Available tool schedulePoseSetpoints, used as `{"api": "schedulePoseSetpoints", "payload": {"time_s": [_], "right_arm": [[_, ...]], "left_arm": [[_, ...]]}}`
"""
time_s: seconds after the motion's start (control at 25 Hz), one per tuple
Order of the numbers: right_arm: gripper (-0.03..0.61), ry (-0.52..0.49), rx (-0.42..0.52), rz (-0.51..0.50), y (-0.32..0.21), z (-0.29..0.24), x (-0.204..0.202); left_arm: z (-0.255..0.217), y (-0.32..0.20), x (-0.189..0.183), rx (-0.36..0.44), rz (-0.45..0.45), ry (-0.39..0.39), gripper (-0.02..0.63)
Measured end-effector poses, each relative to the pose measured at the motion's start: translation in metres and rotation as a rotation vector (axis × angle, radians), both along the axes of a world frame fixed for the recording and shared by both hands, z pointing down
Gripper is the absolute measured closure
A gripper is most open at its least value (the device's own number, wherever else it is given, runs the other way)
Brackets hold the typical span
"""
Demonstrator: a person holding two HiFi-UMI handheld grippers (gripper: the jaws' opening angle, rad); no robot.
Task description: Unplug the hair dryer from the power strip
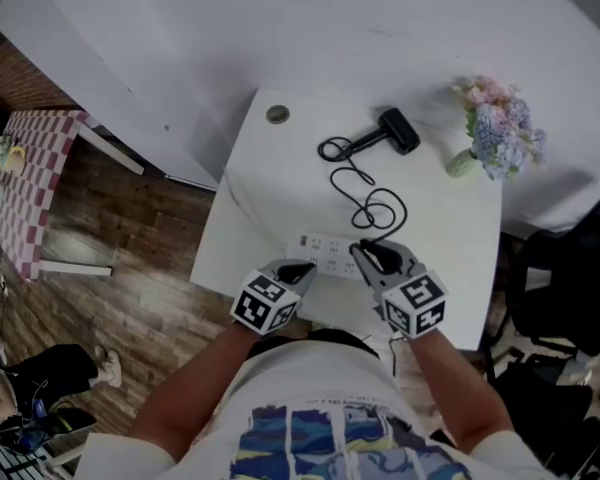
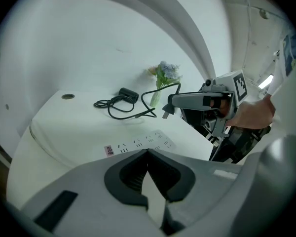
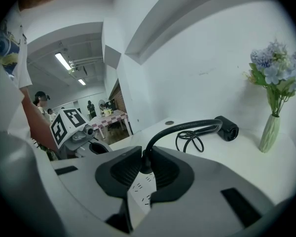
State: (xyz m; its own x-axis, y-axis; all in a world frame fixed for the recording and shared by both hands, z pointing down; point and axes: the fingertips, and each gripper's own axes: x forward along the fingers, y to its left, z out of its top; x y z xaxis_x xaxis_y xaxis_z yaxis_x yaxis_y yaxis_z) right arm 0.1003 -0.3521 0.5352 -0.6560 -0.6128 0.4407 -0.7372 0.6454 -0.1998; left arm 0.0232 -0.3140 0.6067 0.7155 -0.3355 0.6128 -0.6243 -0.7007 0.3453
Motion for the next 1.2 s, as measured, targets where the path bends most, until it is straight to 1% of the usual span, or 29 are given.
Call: {"api": "schedulePoseSetpoints", "payload": {"time_s": [0.28,0.44,0.64,0.84,1.2], "right_arm": [[0.523,-0.007,0.005,-0.002,0.006,-0.005,0.002],[0.523,-0.011,0.006,-0.003,0.010,-0.011,0.002],[0.523,-0.017,0.016,-0.007,0.012,-0.015,0.002],[0.522,-0.028,0.021,-0.010,0.016,-0.019,0.002],[0.522,-0.029,0.020,0.006,0.018,-0.026,0.003]], "left_arm": [[-0.020,0.009,-0.009,0.007,-0.035,0.042,0.612],[-0.031,0.016,-0.011,0.032,-0.037,0.043,0.612],[-0.041,0.020,-0.014,0.029,-0.051,0.072,0.611],[-0.046,0.024,-0.018,0.048,-0.048,0.056,0.611],[-0.046,0.028,-0.021,0.040,-0.047,0.064,0.611]]}}
